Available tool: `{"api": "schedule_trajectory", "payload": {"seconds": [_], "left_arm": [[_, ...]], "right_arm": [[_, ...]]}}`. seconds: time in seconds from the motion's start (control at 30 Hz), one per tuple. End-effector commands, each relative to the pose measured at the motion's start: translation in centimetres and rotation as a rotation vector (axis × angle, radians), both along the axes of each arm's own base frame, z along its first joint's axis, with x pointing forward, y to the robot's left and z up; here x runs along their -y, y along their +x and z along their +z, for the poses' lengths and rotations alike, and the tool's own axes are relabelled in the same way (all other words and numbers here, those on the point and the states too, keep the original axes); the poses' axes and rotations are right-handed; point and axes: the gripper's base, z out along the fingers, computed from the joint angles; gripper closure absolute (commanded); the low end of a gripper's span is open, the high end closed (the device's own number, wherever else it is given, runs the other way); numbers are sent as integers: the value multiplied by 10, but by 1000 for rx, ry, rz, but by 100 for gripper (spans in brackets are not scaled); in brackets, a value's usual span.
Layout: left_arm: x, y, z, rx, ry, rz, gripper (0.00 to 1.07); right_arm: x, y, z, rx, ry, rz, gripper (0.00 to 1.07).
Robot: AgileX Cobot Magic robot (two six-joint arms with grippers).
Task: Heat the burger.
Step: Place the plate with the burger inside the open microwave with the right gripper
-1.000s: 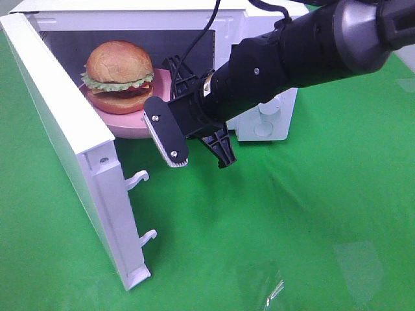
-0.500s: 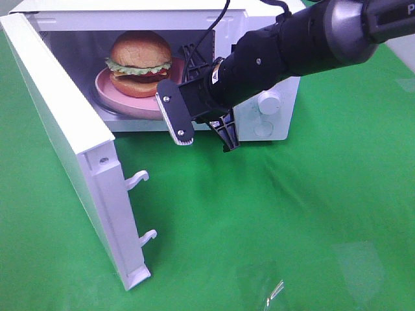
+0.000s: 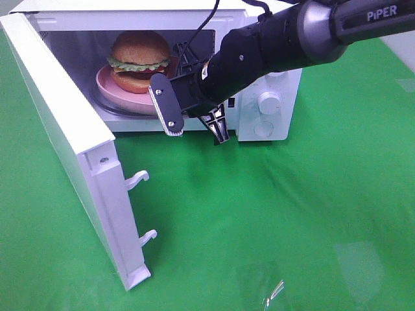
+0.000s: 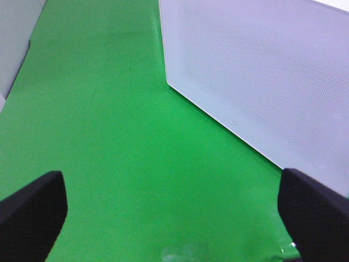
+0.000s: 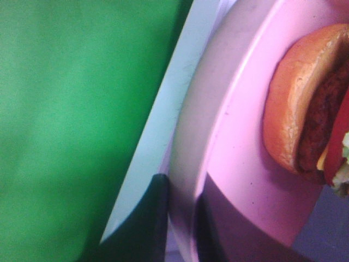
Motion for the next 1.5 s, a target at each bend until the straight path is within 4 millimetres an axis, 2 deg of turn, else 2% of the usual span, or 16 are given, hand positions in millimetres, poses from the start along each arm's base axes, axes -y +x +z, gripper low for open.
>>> {"api": "schedule_trajectory", "payload": {"seconds": [0.03, 0.3, 0.5, 1.23, 1.5], "left_arm": [[0, -1, -1, -4, -4, -5, 9], [0, -1, -1, -4, -4, -5, 9], [0, -1, -1, -4, -4, -5, 9], [0, -1, -1, -4, -4, -5, 9], [0, -1, -1, -4, -4, -5, 9]], "right_arm": [[-4, 10, 17, 85, 64, -5, 107], [-14, 26, 19, 66, 96, -47, 107], [-16, 31, 17, 59, 103, -63, 106], [-20, 28, 12, 37, 79, -60, 98], [-20, 27, 15, 36, 86, -62, 90]]}}
